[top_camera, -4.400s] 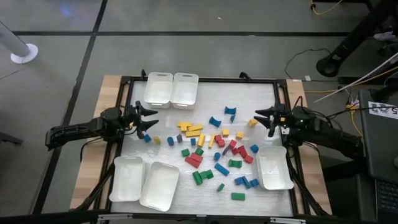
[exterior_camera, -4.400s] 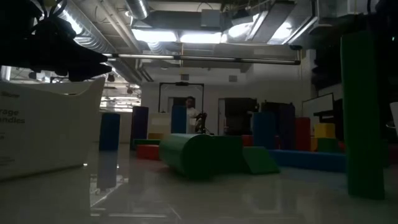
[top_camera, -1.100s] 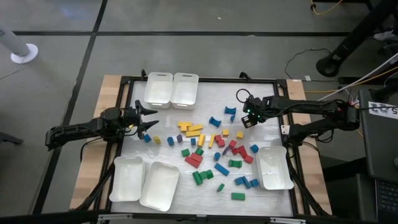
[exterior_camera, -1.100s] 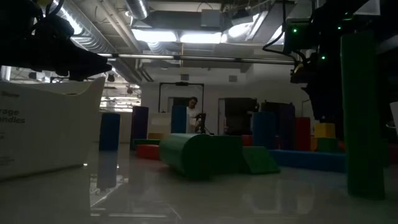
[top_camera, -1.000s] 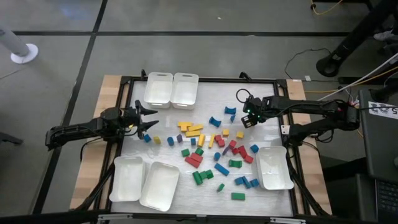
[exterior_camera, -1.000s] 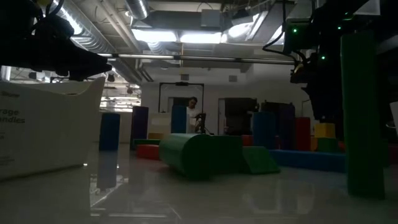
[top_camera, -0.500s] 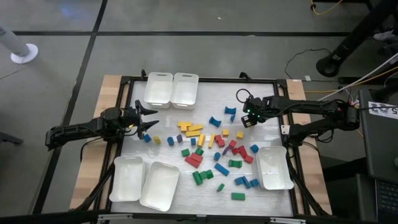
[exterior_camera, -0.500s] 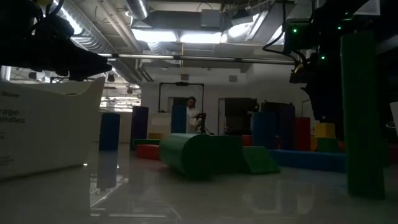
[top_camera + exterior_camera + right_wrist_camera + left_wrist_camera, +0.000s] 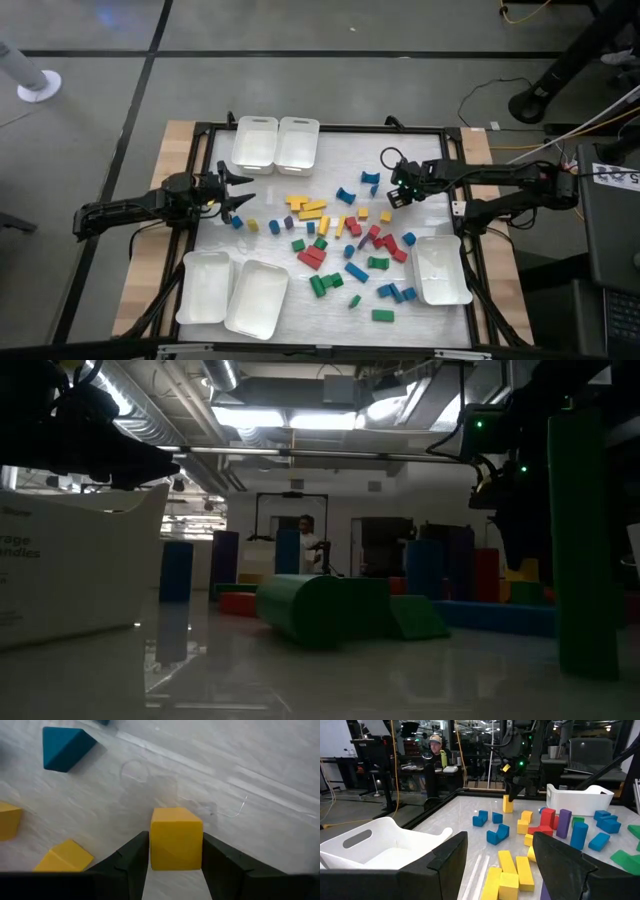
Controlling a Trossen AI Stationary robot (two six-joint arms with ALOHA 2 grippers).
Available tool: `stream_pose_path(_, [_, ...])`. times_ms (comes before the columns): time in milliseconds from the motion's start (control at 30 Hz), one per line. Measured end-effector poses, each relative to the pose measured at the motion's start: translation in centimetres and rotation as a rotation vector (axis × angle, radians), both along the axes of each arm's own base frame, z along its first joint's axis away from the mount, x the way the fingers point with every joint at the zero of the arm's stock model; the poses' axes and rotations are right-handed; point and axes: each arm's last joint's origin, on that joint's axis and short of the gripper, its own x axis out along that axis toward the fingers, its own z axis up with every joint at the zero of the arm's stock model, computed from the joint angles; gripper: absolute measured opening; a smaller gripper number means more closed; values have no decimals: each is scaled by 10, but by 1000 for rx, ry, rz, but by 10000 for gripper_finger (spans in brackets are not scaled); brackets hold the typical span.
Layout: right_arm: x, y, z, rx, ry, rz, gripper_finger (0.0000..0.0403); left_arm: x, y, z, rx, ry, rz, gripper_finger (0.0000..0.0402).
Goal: Sort blocks
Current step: Put the yellow block into the bottom right white bin
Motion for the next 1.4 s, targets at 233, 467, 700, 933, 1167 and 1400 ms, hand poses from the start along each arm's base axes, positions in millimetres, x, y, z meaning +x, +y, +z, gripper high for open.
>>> stream_pose_path(233, [1,0,-2,-4,-13,0,158,0,0,0,0,0,0,214])
stream_pose_path(467, [1,0,-2,-7,-9,26,133,0,0,0,0,0,0,214])
stream_pose_path(700, [9,0,19,74,-61,80,133,0,0,0,0,0,0,214])
stream_pose_path(933, [16,3,72,209,-99,156,135,0,0,0,0,0,0,214])
stream_pose_path(1167, [10,18,119,390,-95,223,138,0,0,0,0,0,0,214])
stream_pose_path(1400, [1,63,129,474,26,356,137,0,0,0,0,0,-1,214])
